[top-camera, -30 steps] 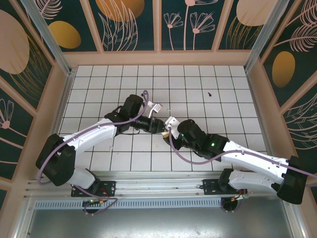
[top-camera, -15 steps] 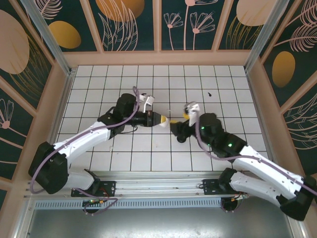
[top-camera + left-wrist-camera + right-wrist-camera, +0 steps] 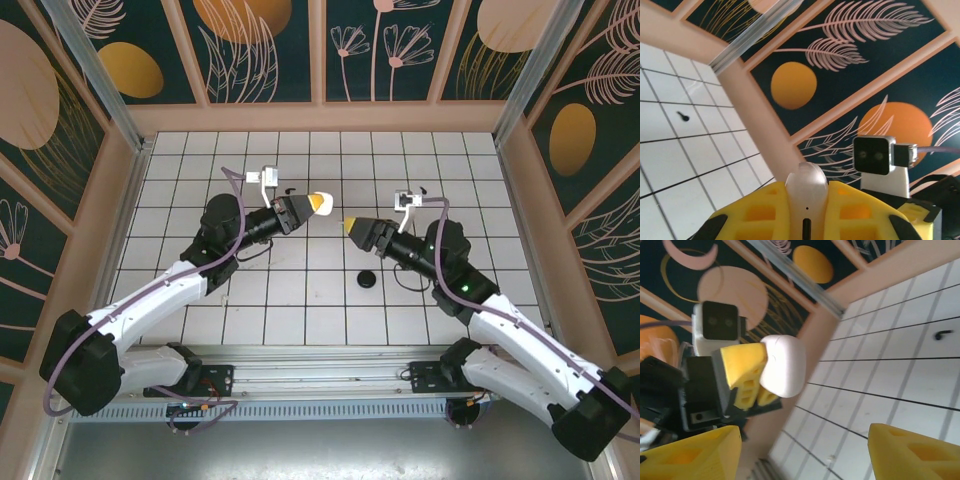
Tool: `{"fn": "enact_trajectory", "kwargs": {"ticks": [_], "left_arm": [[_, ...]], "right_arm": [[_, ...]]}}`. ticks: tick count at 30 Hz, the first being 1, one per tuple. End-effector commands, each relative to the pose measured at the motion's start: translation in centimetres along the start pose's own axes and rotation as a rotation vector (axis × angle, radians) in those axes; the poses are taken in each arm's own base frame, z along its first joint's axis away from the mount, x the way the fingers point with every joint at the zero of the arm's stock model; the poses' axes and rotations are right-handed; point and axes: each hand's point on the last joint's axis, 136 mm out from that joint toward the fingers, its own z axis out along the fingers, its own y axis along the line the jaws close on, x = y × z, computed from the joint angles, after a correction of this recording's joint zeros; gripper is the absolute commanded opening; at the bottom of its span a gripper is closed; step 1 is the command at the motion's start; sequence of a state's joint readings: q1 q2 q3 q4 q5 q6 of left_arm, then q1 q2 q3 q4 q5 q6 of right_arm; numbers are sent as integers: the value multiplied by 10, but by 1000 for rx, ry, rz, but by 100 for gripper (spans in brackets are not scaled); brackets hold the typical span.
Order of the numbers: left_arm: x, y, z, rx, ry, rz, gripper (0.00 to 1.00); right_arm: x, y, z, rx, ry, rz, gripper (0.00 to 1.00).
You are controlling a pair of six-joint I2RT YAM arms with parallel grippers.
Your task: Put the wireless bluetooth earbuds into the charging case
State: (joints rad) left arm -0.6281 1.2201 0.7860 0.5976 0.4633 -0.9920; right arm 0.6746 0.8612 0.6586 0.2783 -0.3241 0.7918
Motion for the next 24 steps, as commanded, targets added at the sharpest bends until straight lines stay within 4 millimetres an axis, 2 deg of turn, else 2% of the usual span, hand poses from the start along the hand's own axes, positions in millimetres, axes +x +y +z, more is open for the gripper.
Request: {"fn": "enact_trajectory", "kwargs": {"ticks": [1,6,12,24], "left_arm": [[-14,-24,-4,103,-50,-26,0],[-14,-29,-4,125,-46,-40,0],[-8,-27,-2,143,-18,-68,0],[-7,-30,-2,157,-8,-72,0]], "right_arm": [[-14,32,3,-164,-40,26,67],[-20,40,16,-203,-32,30,65],[-23,41,26,-229,-35,49,57],[-28,47,35,-265,-32,48,52]]}}
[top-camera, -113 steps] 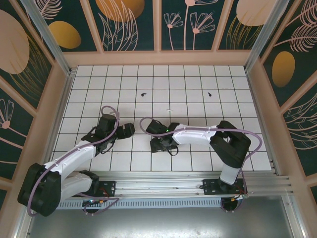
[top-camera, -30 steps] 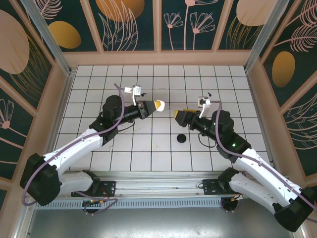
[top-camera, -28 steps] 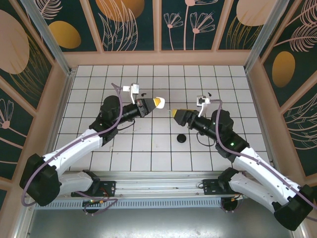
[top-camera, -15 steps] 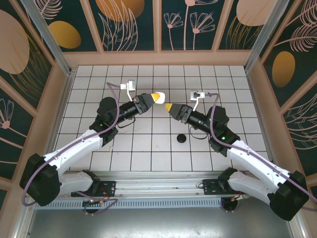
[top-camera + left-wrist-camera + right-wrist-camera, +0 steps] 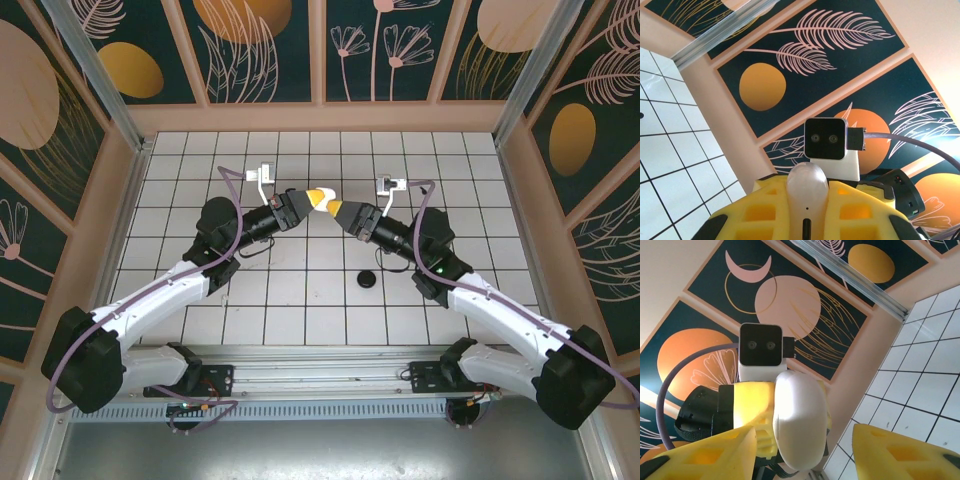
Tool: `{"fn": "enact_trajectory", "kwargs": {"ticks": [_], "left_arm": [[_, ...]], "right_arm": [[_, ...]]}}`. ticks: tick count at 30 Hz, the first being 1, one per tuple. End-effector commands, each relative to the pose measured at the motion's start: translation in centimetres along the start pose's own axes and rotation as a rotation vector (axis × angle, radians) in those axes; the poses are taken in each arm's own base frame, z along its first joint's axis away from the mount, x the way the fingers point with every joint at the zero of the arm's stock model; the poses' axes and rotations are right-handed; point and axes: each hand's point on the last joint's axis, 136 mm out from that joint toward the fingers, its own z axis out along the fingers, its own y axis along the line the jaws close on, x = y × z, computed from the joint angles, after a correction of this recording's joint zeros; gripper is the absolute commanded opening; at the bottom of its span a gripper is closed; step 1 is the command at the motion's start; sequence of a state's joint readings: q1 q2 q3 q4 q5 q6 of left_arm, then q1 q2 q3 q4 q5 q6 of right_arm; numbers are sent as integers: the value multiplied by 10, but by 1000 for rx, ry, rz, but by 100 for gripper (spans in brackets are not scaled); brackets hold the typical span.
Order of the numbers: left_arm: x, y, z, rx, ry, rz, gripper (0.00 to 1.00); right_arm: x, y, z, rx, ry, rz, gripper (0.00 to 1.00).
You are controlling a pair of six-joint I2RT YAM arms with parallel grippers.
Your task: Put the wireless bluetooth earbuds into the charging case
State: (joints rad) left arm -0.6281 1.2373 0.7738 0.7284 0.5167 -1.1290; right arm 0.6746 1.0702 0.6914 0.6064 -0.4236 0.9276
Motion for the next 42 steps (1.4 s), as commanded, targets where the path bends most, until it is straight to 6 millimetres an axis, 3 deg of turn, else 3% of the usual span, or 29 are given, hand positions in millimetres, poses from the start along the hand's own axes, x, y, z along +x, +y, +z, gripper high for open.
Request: {"fn": "enact_trajectory", "kwargs": {"ticks": [1,15,17,21,25,33,35,37,42], "left_arm": [[-3,-11,-1,52,-6,16,0],[-1,-13,-6,32,5,69,2],[2,-9,-7,4,24,130,10],[3,-8,-13,-35,33,235,44],[-1,-1,-22,-131,40,343,62],[-17,8,-39,-316,117,566,71],[-11,10,-43,-308,168,634,76],[-10,-4,-42,-253,206,702,78],[9,-13,-42,-151,345,837,81]], "right_arm": [[-14,29,3,-99,-17,-33,50],[-15,39,2,-154,-14,-113,21],[-19,37,1,-119,1,-166,18],[-25,30,-3,-13,60,-275,15],[-32,25,-14,76,130,-388,14],[-24,17,-25,201,393,-566,14],[-21,11,-26,222,447,-591,14],[-19,9,-26,225,482,-626,14],[-15,2,-29,240,535,-744,13]]}}
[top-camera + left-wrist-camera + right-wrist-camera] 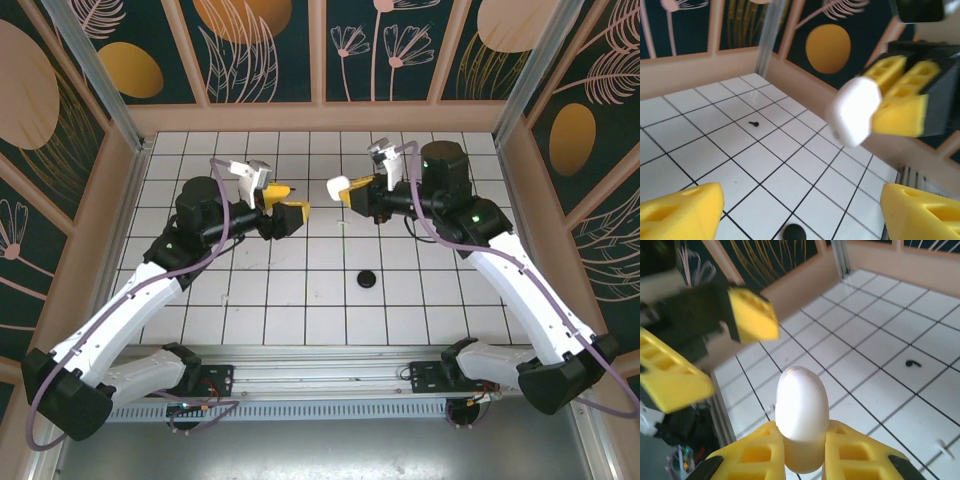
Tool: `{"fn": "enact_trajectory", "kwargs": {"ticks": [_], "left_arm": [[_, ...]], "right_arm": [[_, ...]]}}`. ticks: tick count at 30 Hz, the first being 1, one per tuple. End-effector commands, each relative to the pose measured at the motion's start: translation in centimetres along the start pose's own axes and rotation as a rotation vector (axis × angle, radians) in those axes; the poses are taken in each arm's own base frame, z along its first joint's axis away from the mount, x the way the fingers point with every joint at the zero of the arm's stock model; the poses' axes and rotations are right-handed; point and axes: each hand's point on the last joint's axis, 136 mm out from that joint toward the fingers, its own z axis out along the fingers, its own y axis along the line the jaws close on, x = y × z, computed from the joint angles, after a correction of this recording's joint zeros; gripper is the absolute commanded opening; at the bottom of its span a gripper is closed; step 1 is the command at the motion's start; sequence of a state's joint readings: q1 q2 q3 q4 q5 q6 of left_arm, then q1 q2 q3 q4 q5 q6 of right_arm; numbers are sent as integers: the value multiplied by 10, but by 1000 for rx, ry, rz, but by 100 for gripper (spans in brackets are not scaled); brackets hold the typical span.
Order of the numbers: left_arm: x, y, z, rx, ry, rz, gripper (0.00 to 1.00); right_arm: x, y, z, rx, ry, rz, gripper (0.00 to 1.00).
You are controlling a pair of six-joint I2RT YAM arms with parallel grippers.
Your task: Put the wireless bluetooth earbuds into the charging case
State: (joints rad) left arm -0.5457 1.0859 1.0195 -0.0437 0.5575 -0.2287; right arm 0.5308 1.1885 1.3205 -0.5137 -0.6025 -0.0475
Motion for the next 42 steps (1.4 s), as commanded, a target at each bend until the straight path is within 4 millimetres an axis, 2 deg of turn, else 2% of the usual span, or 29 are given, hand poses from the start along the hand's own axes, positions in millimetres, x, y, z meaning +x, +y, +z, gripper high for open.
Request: {"fn": "enact_trajectory", "kwargs": {"ticks": [1,5,9,14,15,19,24,42], "left_arm": [[13,-22,-4,137,79,219,80],[26,-35,-11,213,55,390,82],[40,-50,-13,340,29,456,84],[57,-40,3,377,103,438,75],[49,-41,5,380,97,450,74],[51,-39,13,407,114,439,66],[55,-37,18,428,135,415,58],[65,-46,19,542,166,321,46]], "right_arm": [[10,3,-6,13,63,-135,13],[17,-3,-5,43,100,-176,13],[28,7,2,21,129,-221,17],[43,19,10,-13,173,-262,17],[46,22,12,-19,186,-268,16],[57,27,19,-31,245,-278,17],[62,34,24,-52,272,-294,17],[62,47,23,-98,264,-313,16]]}}
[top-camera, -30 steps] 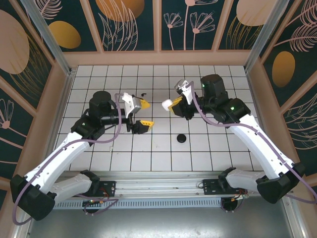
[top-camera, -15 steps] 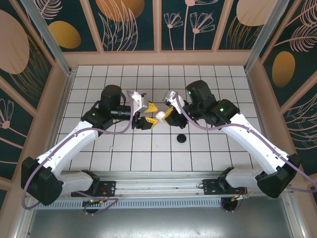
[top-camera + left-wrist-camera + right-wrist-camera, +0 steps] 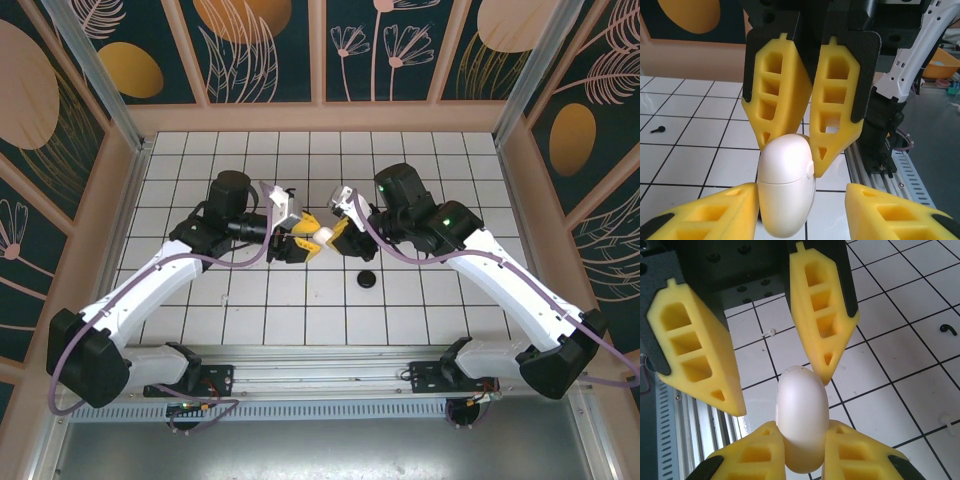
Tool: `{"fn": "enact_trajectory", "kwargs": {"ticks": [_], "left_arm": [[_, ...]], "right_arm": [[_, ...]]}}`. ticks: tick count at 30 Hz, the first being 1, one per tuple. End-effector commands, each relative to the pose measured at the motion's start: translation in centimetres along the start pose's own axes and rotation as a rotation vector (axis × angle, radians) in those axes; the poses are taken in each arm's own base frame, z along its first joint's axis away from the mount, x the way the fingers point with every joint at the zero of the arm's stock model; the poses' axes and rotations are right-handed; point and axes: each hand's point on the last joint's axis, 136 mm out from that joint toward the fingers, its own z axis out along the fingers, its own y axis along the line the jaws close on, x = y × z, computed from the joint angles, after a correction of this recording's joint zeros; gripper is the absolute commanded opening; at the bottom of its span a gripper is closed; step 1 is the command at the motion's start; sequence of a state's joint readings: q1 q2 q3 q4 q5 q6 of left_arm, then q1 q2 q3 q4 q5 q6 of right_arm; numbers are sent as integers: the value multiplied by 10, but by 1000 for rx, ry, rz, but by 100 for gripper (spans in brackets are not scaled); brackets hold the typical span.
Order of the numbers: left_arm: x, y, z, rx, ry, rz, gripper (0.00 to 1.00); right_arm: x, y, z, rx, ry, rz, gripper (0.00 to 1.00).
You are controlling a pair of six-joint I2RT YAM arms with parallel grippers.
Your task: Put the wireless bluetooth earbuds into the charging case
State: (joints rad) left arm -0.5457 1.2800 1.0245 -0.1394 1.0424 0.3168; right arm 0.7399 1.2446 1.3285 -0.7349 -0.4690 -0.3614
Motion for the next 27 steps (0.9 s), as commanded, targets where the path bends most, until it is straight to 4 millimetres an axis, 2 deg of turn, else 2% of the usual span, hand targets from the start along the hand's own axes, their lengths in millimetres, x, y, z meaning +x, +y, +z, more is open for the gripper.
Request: {"fn": "enact_trajectory", "kwargs": {"ticks": [1,5,9,11,12,13,15,16,18,21,23,27], "left_arm": [[-10,-5,-1,49,-21,-1,44],[-8,-5,0,56,-19,-11,33],[-5,-5,1,62,-15,-25,14],[-4,-3,1,46,-12,-48,2],[-4,-1,1,28,-8,-59,0],[-1,2,1,9,-1,-76,0],[2,6,-1,-41,-2,-103,0],[2,7,-4,-69,-12,-110,0],[9,9,-8,-131,-39,-134,0],[7,11,-20,-242,-108,-154,0],[4,12,-30,-310,-162,-170,0],[-7,9,-49,-401,-276,-215,0]], "right_arm": [[-9,9,-8,-20,-25,-42,16],[-10,10,-9,-23,-32,-41,16],[-16,11,-10,-24,-54,-39,17],[-21,6,-13,4,-78,-30,30],[-26,1,-15,38,-97,-22,38],[-32,-4,-20,69,-124,-10,48],[-41,-8,-28,91,-174,11,63],[-47,-8,-34,94,-209,23,67],[-53,-8,-42,88,-271,41,70],[-57,-2,-49,66,-356,59,73],[-54,-2,-47,63,-379,74,73],[-46,-6,-31,35,-373,142,74]]}}
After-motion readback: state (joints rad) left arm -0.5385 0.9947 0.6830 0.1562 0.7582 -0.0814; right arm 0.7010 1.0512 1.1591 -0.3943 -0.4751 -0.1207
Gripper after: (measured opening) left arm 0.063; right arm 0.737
